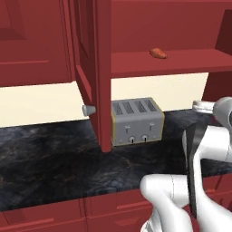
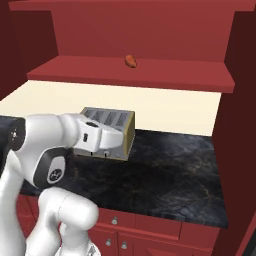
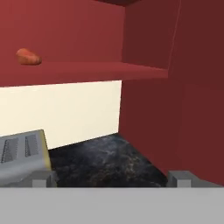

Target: Pick the sweet potato from the counter and place it in the cabinet. Then close the cabinet.

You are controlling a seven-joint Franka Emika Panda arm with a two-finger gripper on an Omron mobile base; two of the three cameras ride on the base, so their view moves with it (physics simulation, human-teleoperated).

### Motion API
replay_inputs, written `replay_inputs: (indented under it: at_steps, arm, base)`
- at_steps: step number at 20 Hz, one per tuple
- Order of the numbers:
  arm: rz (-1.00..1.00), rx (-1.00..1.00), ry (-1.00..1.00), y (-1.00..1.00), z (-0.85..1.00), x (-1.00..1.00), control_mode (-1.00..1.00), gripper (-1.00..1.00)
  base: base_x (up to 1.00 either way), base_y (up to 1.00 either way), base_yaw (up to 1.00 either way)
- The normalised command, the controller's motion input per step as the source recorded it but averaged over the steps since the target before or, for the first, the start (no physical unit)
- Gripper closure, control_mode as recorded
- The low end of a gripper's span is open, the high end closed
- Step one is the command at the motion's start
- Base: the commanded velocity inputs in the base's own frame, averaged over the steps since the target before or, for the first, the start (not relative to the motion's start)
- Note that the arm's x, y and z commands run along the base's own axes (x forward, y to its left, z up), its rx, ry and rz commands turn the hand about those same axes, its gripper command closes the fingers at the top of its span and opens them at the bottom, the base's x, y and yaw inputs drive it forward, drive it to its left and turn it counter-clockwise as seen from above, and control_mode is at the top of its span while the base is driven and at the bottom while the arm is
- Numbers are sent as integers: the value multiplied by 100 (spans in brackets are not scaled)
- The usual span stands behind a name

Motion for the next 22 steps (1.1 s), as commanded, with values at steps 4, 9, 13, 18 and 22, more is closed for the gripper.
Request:
replay_inputs:
  at_steps: [4,9,13,18,22]
  arm:
    - [0,-1,-59,-14,-29,-100,-100,-100]
    - [1,-1,-54,-15,-68,-99,-100,-100]
    - [21,10,-51,-3,-59,-74,-100,-100]
    - [24,6,-53,0,-51,-39,-100,-100]
    - [4,0,-58,-4,-57,-31,-100,-100]
  base:
    - [0,0,0]
    - [0,0,0]
    - [0,0,0]
    - [0,0,0]
    - [0,0,0]
